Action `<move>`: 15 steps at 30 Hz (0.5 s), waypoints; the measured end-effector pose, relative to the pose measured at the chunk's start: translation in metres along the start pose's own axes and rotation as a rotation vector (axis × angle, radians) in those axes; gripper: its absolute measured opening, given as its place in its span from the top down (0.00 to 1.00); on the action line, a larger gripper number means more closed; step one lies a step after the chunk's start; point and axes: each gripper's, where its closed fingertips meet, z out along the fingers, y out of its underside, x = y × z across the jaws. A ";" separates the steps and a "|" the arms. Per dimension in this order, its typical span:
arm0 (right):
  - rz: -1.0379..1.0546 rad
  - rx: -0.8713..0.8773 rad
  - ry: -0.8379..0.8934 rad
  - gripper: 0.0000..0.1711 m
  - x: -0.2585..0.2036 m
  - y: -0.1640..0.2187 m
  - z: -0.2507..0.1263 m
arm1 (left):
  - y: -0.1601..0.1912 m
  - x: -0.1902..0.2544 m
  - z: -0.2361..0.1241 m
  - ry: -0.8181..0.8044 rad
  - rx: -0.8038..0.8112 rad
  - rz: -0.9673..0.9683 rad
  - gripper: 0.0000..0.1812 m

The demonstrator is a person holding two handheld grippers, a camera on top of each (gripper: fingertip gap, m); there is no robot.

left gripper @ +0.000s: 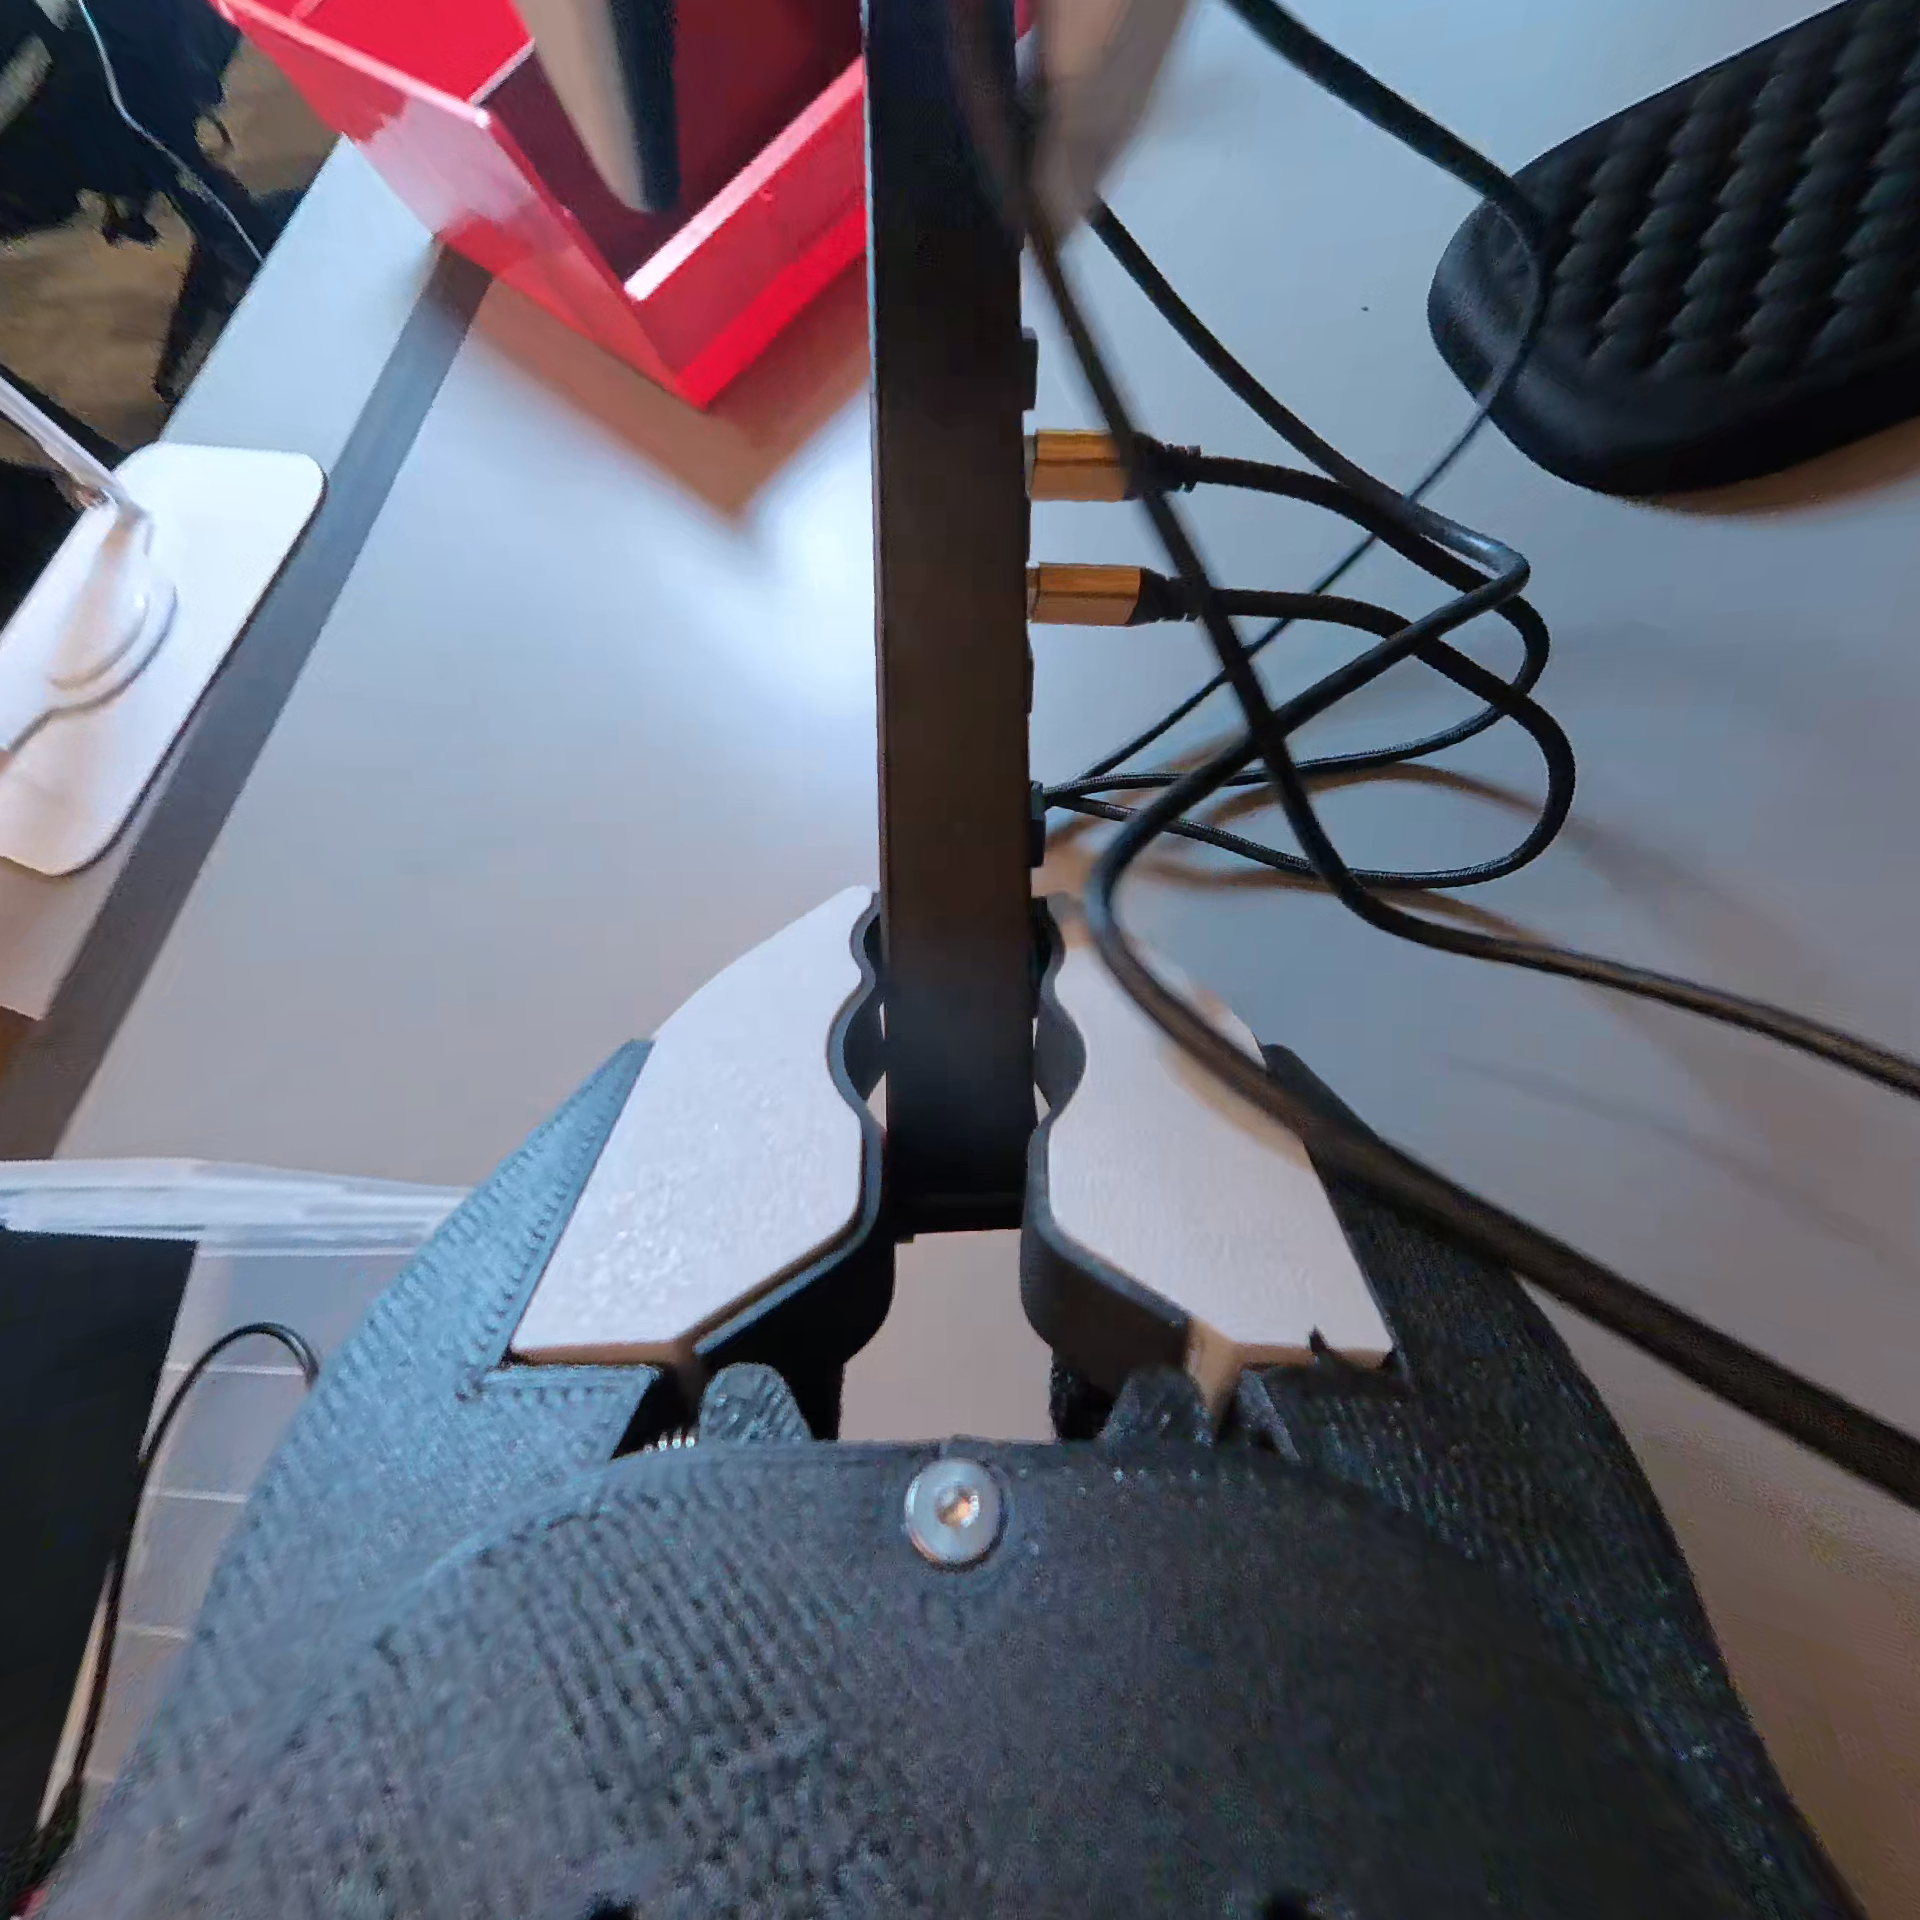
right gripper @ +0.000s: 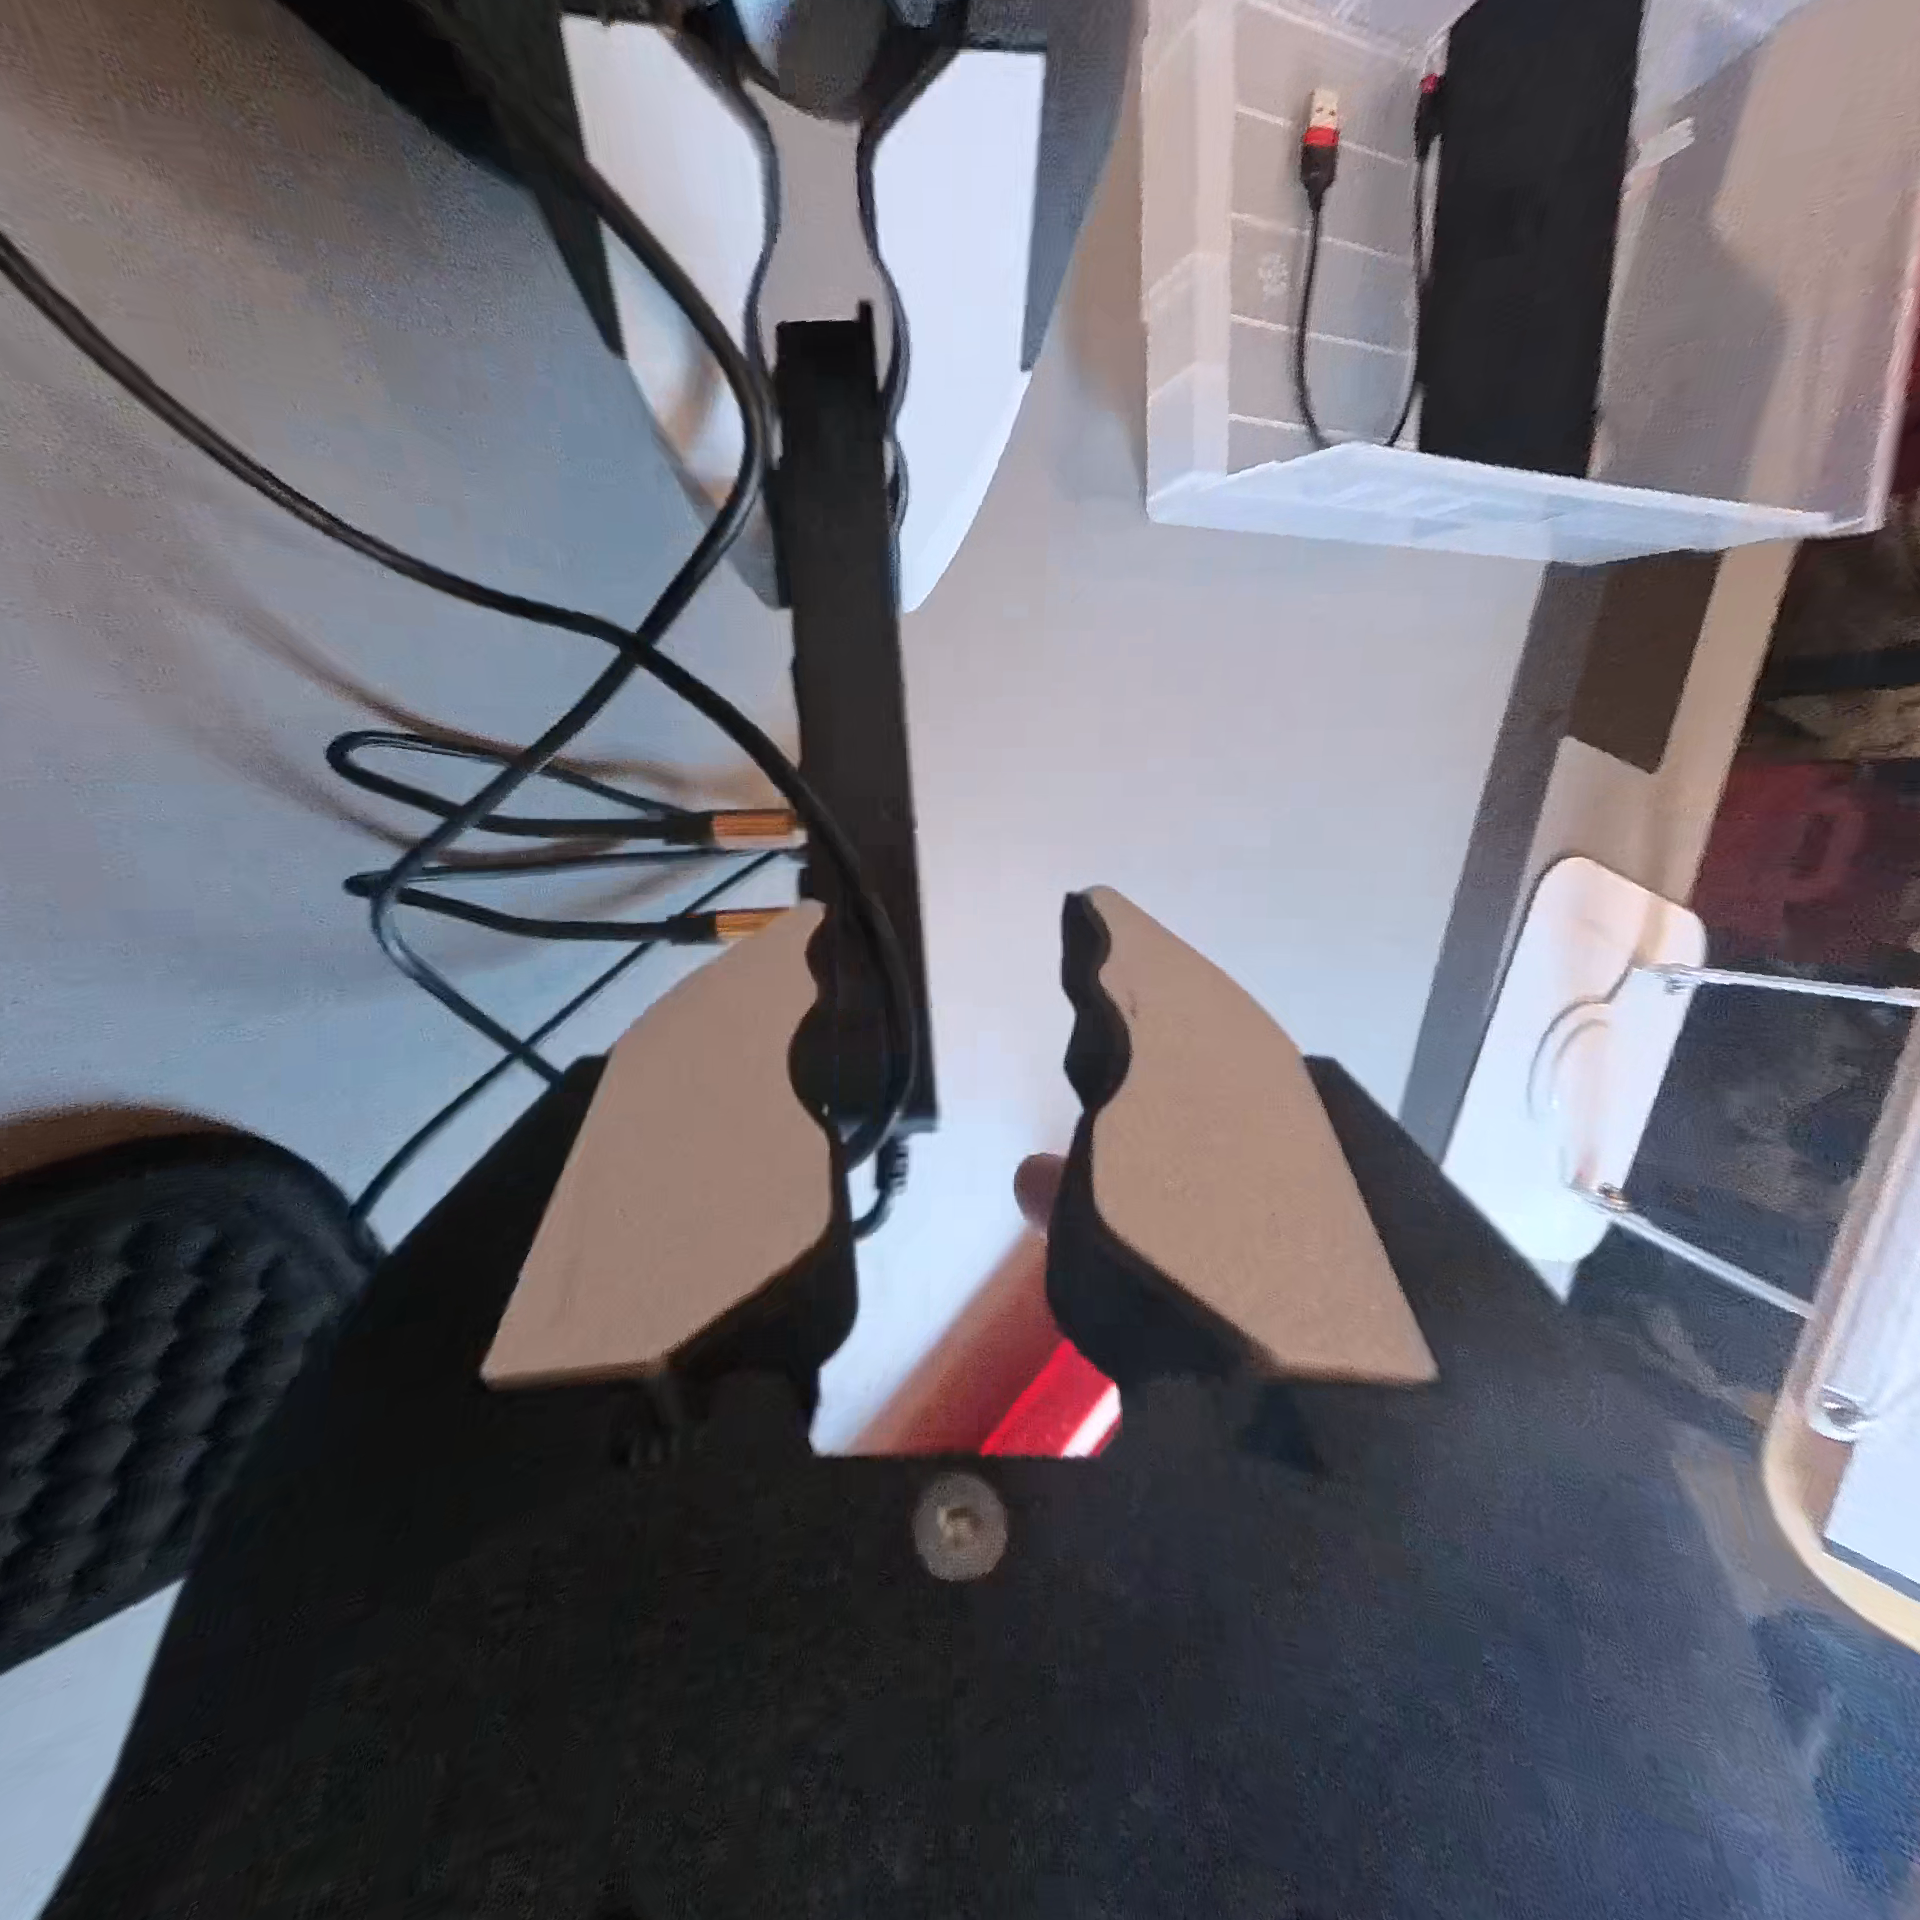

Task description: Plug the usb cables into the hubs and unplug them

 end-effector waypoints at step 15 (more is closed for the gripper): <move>-0.140 -0.245 0.005 0.85 -0.002 0.024 0.004 | -0.049 -0.005 -0.045 -0.046 0.319 0.011 0.78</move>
